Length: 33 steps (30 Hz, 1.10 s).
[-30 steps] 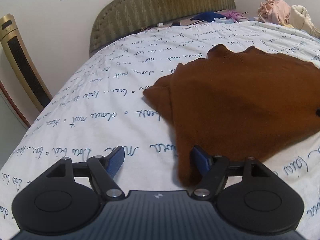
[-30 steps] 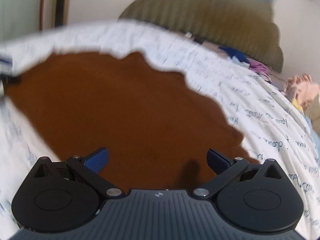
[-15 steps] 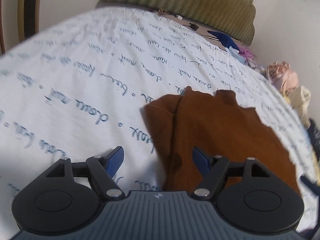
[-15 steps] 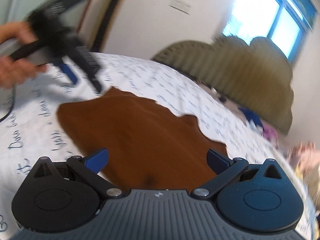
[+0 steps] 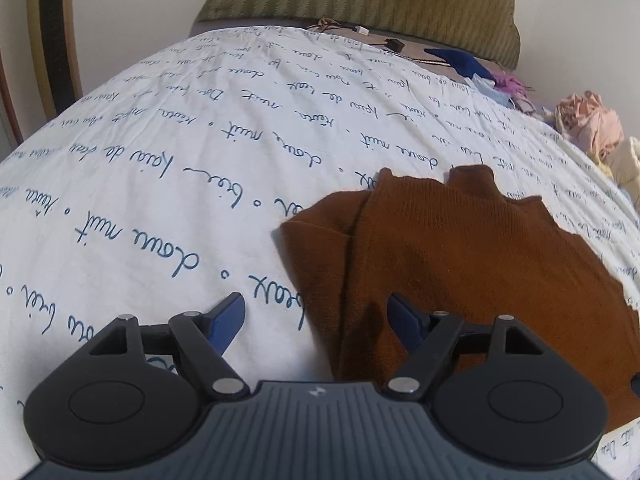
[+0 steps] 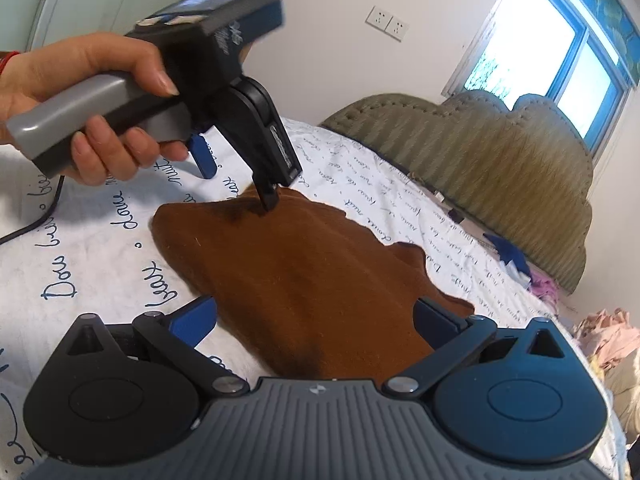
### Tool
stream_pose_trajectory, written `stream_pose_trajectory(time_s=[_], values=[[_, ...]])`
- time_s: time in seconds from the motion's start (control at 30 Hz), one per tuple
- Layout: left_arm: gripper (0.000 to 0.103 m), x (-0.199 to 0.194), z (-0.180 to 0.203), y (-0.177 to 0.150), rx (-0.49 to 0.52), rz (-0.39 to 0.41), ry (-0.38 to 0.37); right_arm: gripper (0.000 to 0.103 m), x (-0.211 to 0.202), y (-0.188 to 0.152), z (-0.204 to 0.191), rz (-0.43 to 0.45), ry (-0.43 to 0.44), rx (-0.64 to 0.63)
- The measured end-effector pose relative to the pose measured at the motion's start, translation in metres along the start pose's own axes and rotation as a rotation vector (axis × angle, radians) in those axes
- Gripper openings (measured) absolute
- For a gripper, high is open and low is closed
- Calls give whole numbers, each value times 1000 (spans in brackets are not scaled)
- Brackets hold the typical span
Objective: Fold small clothes
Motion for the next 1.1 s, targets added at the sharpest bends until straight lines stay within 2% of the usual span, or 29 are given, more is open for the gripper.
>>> stream_pose_trajectory(time_s=[0.3, 0.4, 0.53, 0.63, 0.77, 0.9, 1.0, 1.07, 1.1], values=[[78, 7, 9, 2, 23, -8, -5, 102, 4, -3, -12, -5, -8, -39], [78, 13, 9, 2, 19, -15, -29, 102, 6, -6, -17, -8, -18, -59], [78, 22, -2, 5, -63, -25, -152, 102, 12, -10, -24, -19, -33, -96], [78, 28, -14, 9, -163, -20, -284, 102, 20, -12, -34, -24, -56, -145], [78, 40, -20, 17, -249, -17, -432, 101, 34, -11, -51, -10, -88, -223], [78, 58, -24, 22, -338, -20, -530, 101, 52, -4, -65, 16, -118, -270], [78, 69, -26, 30, -405, -10, -584, 100, 67, 2, -68, 15, -122, -252], [77, 77, -26, 37, -441, -13, -610, 96, 76, 6, -69, 13, -125, -241], [77, 81, -26, 40, -449, -13, -621, 89, 80, 7, -70, 15, -122, -238]])
Point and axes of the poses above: each gripper's, at about its wrist camera, not at the fingertips, and x roughly the way its jaws point, z to its right, y to its top, the point moved 6 cm from there along x, roughly the way its jaws point, and after that the axes turned 12 degrees about x, right-handed, at the moved point
